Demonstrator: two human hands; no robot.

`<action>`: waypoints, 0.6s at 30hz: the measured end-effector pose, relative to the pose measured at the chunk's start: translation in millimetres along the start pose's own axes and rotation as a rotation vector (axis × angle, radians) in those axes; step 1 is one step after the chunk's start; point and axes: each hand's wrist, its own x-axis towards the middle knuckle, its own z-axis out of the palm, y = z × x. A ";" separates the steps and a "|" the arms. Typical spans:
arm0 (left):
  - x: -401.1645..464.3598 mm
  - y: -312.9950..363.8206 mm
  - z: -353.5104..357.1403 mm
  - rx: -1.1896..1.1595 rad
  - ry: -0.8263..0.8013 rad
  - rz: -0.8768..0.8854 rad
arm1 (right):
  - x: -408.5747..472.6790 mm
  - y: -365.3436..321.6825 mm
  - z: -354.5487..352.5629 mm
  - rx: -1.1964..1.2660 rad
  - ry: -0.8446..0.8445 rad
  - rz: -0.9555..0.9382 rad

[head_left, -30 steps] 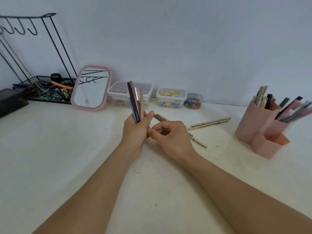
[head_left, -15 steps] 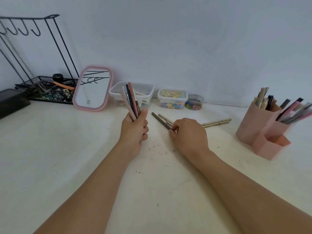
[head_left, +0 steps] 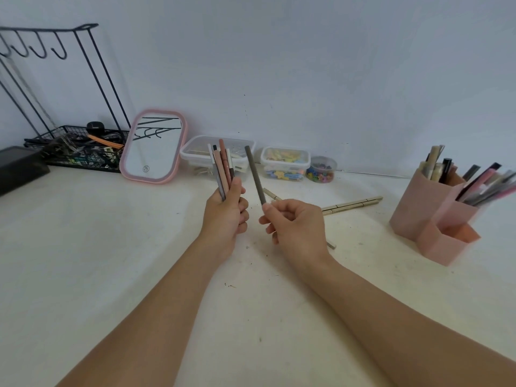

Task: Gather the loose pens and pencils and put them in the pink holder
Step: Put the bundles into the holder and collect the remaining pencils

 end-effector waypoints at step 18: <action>-0.6 -5.4 6.3 0.158 -0.041 0.088 | 1.6 8.8 0.1 -0.278 -0.026 -0.257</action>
